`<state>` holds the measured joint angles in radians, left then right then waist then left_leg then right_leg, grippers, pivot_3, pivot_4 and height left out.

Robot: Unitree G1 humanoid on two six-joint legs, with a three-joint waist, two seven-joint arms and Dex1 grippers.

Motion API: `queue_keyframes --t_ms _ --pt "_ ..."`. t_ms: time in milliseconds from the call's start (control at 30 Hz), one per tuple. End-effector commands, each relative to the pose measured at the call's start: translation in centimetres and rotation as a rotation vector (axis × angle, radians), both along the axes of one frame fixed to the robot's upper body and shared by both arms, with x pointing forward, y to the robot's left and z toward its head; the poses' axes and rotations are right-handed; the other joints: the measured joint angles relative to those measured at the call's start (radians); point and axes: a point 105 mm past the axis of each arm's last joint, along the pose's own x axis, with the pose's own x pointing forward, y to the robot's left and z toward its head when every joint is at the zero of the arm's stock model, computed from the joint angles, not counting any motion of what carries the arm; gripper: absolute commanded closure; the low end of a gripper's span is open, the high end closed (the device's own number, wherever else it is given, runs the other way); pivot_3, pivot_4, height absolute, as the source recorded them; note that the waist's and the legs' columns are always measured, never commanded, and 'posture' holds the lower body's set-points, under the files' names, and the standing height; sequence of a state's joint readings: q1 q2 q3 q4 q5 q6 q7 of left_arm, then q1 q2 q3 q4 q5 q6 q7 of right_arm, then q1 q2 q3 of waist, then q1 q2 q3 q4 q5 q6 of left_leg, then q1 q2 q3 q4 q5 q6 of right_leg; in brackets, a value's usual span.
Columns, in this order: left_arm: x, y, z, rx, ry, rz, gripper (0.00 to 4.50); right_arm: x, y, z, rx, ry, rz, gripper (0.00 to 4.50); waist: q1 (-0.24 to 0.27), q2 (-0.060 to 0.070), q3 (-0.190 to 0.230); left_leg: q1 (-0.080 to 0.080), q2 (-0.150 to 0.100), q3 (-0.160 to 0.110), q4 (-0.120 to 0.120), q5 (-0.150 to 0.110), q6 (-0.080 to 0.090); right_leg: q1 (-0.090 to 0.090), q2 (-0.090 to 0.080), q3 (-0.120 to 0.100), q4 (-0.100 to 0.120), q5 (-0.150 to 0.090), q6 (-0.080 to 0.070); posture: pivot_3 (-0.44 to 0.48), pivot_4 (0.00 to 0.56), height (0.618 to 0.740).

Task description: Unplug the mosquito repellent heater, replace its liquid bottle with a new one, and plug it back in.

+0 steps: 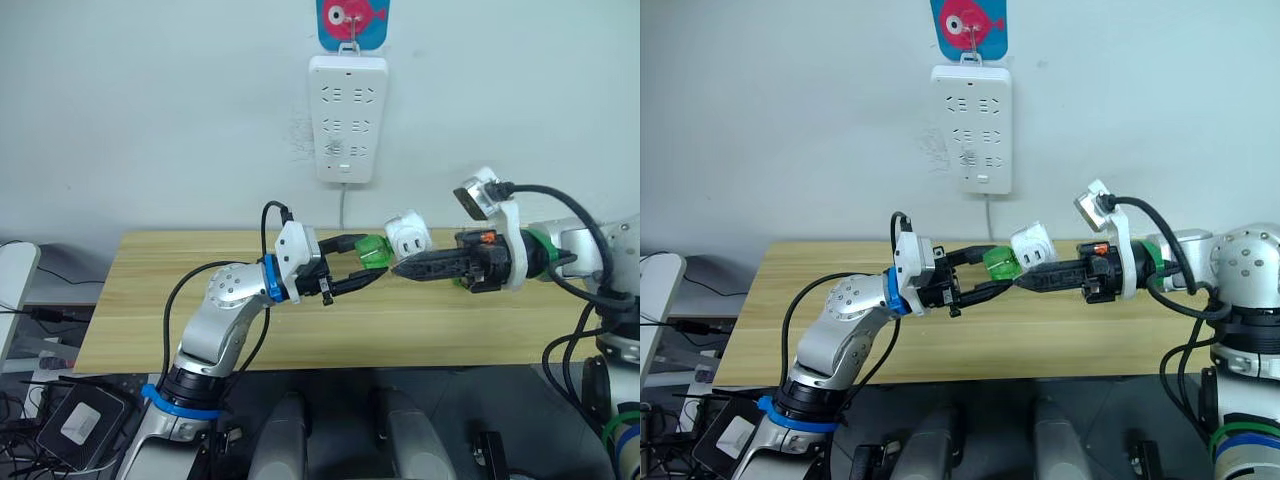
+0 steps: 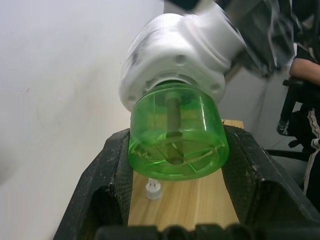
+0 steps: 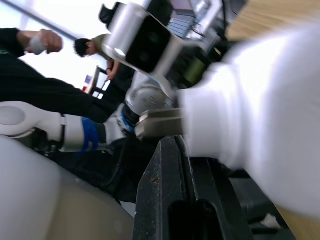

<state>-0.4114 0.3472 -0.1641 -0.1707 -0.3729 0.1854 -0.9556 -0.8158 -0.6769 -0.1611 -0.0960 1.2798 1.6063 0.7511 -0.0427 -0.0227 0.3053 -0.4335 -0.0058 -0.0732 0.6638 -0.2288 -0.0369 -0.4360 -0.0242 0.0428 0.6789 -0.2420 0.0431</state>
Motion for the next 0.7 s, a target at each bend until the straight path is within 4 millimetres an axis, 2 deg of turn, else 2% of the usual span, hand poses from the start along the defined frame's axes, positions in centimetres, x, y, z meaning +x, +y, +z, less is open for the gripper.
queue_keyframes --t_ms 33,133,233,467,700 --pt "-0.6 -0.5 0.7 -0.008 -0.044 -0.037 2.27 -0.1 0.2 1.8 0.022 -0.043 0.016 4.47 -0.001 0.000 0.000 0.000 0.000 0.000 0.000 0.000 0.000 0.000 0.000 0.000 0.000 0.000 0.000 -0.071 0.267 0.740" --pt "-0.8 -0.5 0.6 -0.002 -0.045 -0.046 2.27 0.8 0.6 2.8 0.012 -0.087 -0.002 4.47 -0.001 0.000 0.000 0.000 0.000 0.000 0.000 0.000 0.000 0.000 0.000 0.000 0.000 0.000 0.000 -0.072 0.268 0.740" --pt "-0.9 -0.6 0.5 0.002 -0.045 -0.056 2.27 1.8 0.8 2.9 -0.015 -0.120 -0.030 4.47 -0.003 0.000 0.000 0.000 0.000 0.000 0.000 0.000 0.000 0.000 0.000 0.000 0.000 0.000 0.000 -0.071 0.270 0.740" --pt "-2.1 -1.0 0.3 0.016 -0.048 -0.113 2.27 5.7 1.4 0.1 -0.122 -0.222 -0.079 4.47 -0.007 0.000 0.000 0.000 0.000 0.000 0.000 0.000 0.000 0.000 0.000 0.000 -0.001 0.000 0.000 -0.071 0.270 0.740" --pt "-3.0 -0.8 0.4 0.017 -0.040 -0.134 2.27 7.7 0.5 -0.5 -0.153 -0.260 -0.093 4.47 -0.009 0.000 0.000 0.000 0.000 0.000 -0.001 0.000 0.000 -0.001 0.000 0.000 -0.001 0.000 0.000 -0.044 0.285 0.740"
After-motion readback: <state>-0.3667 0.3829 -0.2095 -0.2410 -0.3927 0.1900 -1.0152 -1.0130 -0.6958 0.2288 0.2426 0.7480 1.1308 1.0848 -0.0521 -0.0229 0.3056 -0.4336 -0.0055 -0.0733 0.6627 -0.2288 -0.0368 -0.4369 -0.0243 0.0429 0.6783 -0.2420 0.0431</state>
